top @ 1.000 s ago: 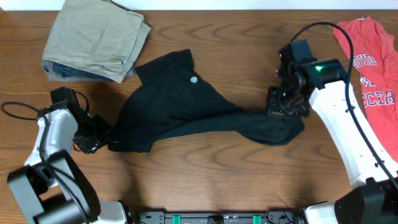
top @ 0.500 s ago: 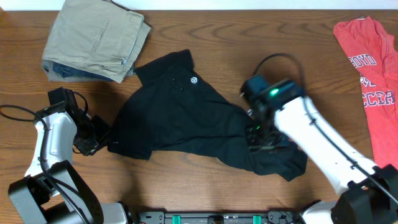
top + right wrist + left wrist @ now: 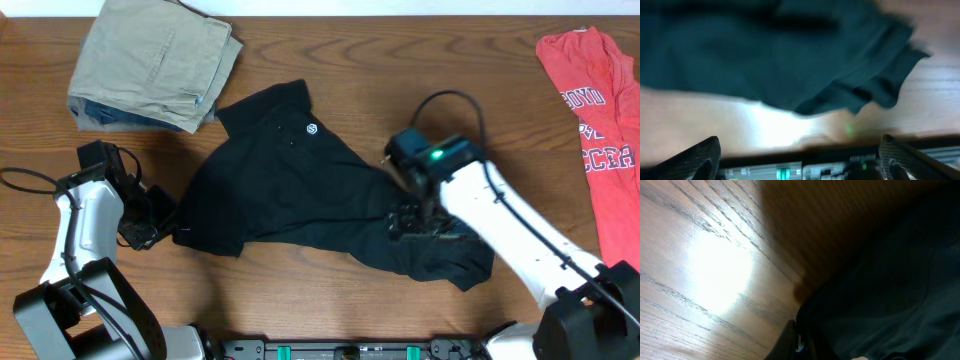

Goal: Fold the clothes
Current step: 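Grasp the polo's lower right corner with the right gripper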

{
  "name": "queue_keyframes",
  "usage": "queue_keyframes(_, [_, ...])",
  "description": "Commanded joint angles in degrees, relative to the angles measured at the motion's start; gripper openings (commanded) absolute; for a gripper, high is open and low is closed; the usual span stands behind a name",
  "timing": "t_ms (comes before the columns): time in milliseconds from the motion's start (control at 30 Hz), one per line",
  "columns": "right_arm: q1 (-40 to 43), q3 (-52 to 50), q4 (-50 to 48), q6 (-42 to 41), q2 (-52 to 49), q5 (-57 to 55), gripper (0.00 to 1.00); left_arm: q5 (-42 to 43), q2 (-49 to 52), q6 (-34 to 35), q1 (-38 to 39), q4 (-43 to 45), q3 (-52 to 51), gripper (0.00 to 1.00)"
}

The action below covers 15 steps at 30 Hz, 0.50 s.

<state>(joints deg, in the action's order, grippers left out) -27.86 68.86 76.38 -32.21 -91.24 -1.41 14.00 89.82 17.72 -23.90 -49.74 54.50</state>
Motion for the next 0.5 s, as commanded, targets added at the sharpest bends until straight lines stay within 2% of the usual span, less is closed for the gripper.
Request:
queue_keyframes(0, [4.3, -0.7, -2.2, 2.3, 0.9, -2.8, 0.99, -0.5, -0.8, -1.2, -0.1, -0.4, -0.3, 0.06])
queue_keyframes(200, [8.2, -5.7, -10.1, 8.5, 0.9, 2.3, 0.99, -0.5, -0.8, -1.2, -0.1, -0.3, -0.3, 0.06])
queue_keyframes(333, [9.1, -11.2, -15.4, 8.8, 0.9, 3.0, 0.97, -0.5, -0.8, -1.2, -0.1, -0.3, -0.3, 0.06])
queue_keyframes(467, [9.6, -15.4, -21.6, 11.6, 0.9, 6.5, 0.88, -0.5, -0.8, -1.2, -0.1, -0.2, -0.3, 0.06])
